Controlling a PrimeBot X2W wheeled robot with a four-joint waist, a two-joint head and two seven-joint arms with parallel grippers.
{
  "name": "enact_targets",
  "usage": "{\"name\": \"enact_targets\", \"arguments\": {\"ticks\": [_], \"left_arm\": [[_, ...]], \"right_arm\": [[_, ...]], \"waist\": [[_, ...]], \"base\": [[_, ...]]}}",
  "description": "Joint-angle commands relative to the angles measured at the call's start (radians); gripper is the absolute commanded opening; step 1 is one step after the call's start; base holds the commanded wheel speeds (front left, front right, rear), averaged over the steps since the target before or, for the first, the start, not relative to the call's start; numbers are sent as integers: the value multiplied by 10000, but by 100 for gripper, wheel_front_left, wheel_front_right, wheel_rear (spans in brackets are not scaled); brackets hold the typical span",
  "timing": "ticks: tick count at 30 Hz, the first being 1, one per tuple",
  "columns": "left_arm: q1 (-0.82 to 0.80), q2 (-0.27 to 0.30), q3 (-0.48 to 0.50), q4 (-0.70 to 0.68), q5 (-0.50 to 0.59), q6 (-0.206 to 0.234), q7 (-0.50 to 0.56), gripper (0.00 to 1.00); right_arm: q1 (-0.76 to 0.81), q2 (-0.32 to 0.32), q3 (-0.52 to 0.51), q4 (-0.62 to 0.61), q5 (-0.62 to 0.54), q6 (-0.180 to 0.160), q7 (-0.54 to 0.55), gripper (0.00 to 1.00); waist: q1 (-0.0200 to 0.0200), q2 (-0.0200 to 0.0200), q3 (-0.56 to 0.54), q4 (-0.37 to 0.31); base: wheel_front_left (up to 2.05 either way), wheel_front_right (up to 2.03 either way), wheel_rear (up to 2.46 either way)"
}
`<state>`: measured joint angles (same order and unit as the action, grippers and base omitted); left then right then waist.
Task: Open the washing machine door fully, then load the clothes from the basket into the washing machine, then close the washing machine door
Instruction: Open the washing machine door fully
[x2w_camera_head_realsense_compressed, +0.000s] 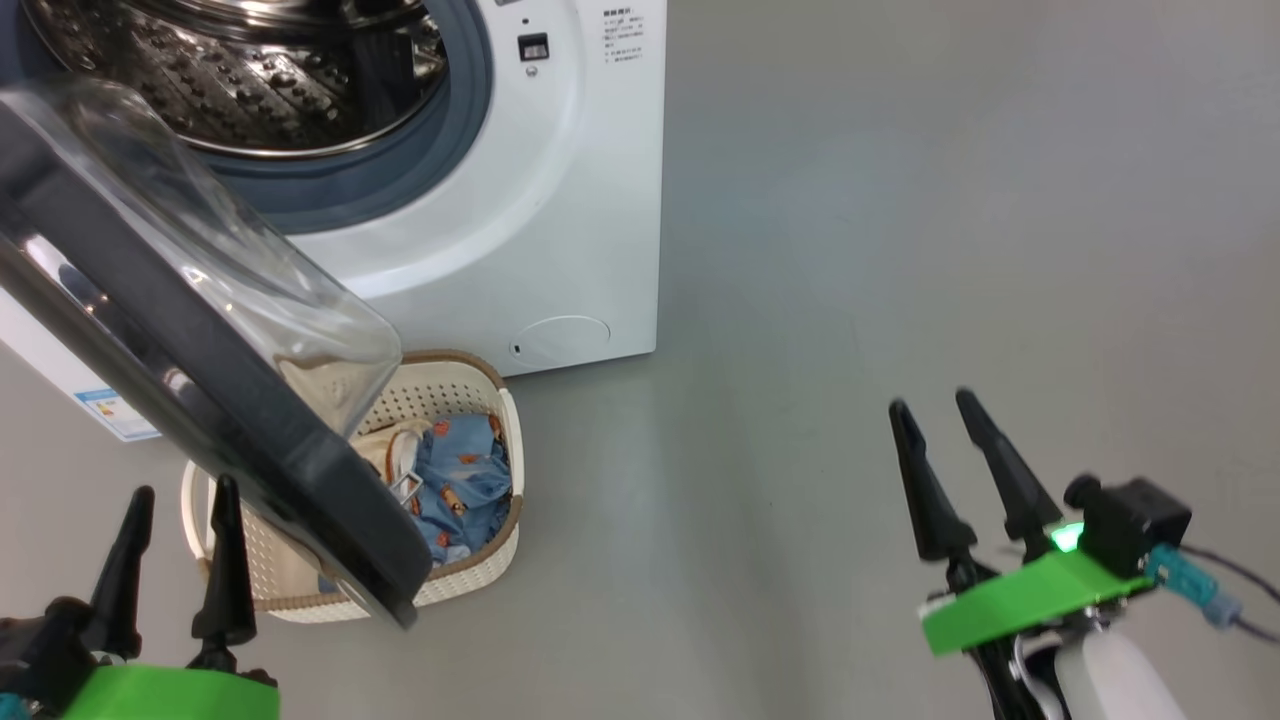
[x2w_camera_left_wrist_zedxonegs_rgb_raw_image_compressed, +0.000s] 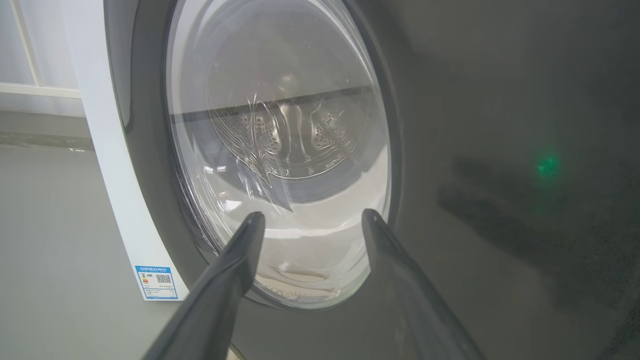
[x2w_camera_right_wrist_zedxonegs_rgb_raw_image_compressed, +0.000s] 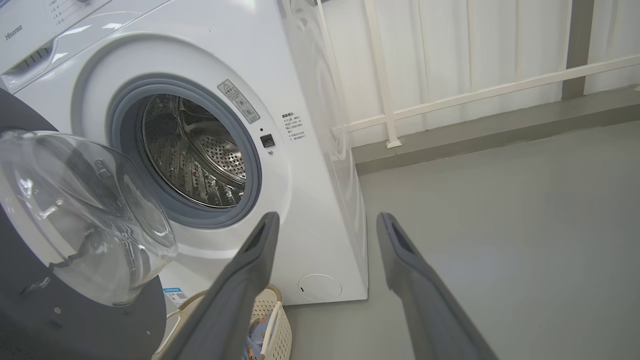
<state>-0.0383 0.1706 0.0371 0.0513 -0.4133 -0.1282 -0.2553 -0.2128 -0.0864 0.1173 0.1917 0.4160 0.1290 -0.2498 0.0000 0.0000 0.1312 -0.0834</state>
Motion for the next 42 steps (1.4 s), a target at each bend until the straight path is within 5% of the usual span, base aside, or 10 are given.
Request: {"name": "enact_targets", "arguments": {"ticks": [1, 13, 42], "left_arm": [[-6, 159, 344, -280, 107, -25, -65, 100], [406, -61, 451, -401, 381, -25, -65, 100], [988, -318, 190, -31, 1063, -25, -65, 100]], "right_arm": [[239, 105, 82, -407, -308, 17, -119, 100], [1531, 342, -453, -908, -2352, 17, -120, 100], [1932, 361, -602, -575, -2209, 17, -120, 100]], "waist": [[0, 0, -65, 13], [0, 0, -415, 20], [0, 0, -903, 320]], "base": [[0, 0, 0], [0, 0, 0], [0, 0, 0]]}}
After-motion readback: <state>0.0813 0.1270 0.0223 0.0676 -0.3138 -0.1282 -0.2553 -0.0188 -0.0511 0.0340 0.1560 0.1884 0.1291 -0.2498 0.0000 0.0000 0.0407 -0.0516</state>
